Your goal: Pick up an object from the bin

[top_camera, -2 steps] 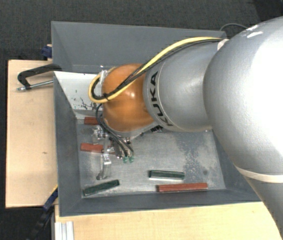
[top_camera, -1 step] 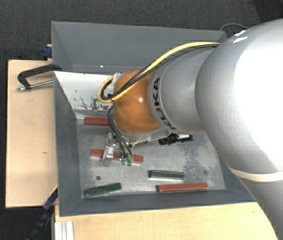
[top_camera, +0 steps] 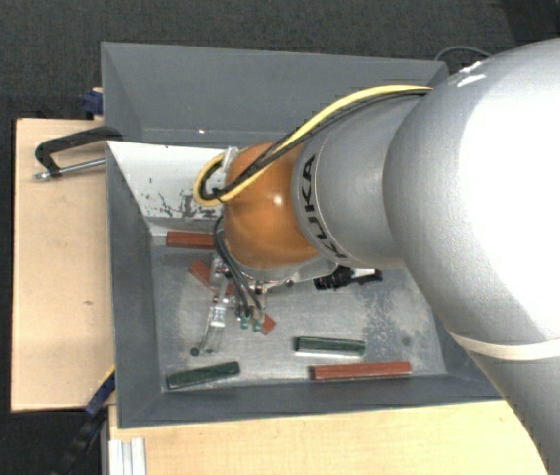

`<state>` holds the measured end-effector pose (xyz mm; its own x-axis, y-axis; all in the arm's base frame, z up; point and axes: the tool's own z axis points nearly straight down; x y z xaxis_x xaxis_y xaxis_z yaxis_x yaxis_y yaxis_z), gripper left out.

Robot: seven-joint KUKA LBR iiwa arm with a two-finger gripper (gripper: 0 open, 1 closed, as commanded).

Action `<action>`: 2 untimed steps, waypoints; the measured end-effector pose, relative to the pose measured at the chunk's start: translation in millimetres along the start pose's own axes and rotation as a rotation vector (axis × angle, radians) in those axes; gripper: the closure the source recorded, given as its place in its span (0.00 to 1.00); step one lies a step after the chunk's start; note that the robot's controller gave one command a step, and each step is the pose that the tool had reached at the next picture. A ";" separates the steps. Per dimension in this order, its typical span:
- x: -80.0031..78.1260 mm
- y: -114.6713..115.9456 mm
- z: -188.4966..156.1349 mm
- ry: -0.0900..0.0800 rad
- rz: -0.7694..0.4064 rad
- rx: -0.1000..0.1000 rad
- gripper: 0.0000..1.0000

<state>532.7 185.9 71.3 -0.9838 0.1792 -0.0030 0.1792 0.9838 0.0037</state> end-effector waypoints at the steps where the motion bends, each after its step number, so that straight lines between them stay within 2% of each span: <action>1: -0.2 -0.1 -0.1 0.000 0.000 0.000 0.00; 2: -37.0 0.5 -0.2 0.002 0.038 0.000 0.00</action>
Offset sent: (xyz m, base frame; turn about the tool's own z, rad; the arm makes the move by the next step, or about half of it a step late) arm 0.0625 -0.0143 -0.0004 0.0705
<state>569.2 179.7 71.6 -0.9763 0.2165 -0.0014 0.2165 0.9763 0.0039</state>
